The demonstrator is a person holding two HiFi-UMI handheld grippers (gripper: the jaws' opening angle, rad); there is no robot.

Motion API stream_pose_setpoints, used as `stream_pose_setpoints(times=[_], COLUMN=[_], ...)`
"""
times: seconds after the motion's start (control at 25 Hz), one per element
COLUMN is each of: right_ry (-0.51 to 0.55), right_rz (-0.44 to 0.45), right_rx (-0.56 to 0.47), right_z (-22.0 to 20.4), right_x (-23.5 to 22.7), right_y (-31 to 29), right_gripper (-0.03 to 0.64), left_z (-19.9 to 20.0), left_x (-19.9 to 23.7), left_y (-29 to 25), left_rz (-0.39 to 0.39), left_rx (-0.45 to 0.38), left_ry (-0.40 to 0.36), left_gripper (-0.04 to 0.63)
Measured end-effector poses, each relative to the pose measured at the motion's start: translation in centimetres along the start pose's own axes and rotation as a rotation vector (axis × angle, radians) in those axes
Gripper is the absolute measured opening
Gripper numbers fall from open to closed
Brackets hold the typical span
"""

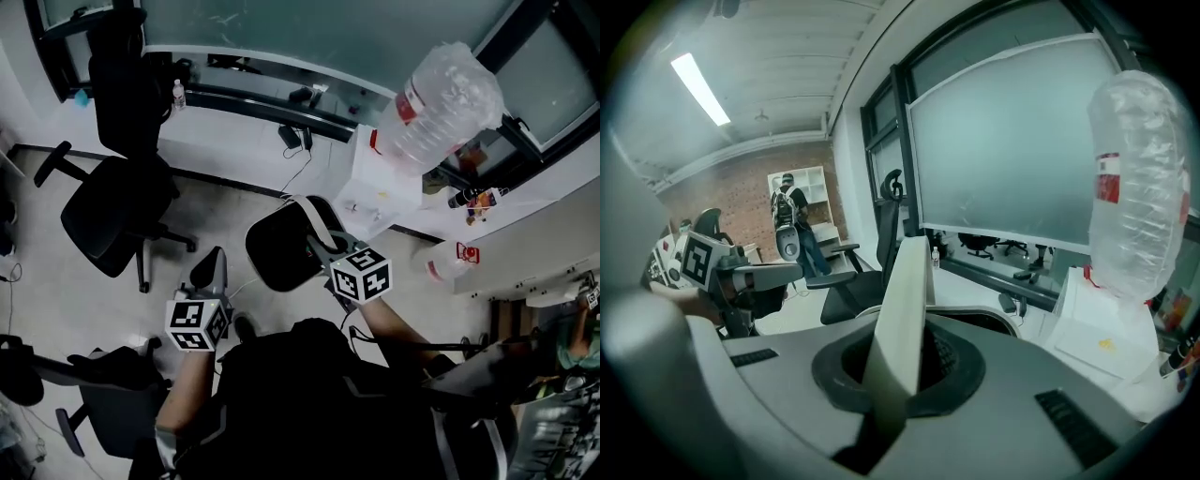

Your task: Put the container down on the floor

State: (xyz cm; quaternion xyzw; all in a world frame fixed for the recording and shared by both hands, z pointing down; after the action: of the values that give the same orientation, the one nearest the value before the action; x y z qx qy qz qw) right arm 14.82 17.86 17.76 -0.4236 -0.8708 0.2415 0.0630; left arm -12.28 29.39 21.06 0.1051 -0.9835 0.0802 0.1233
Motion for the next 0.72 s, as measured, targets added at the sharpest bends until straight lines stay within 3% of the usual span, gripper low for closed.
stream_pose_setpoints(times=[0.28,0.72], right_ry=[-0.005,0.013], right_rz=[0.009,0.096], right_rx=[-0.001,0.000], right_z=[2.1,4.3], right_x=[-1.4,-6.4], right_y=[-3.9,-11.1], right_gripper=[0.008,0.008], left_z=[0.5,1.7], left_x=[1.8,3.8], left_y=[-1.5,-7.9], left_rz=[-0.009,0.055], left_rx=[0.003,0.059], left_ry=[0.006,-0.020], left_gripper=[0.008,0.008])
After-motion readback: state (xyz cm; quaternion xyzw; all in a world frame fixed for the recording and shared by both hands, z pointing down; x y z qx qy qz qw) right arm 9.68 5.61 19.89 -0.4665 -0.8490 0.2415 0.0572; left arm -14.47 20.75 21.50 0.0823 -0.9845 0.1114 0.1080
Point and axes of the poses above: the fingertips, and each gripper's own axes: y backward along the fingers, x to its left, z out of its top, the point moved 10 cm from there along y, backward along the fingers, and after that the axes turned 4 degrees about -x, right-handed, at the moved point
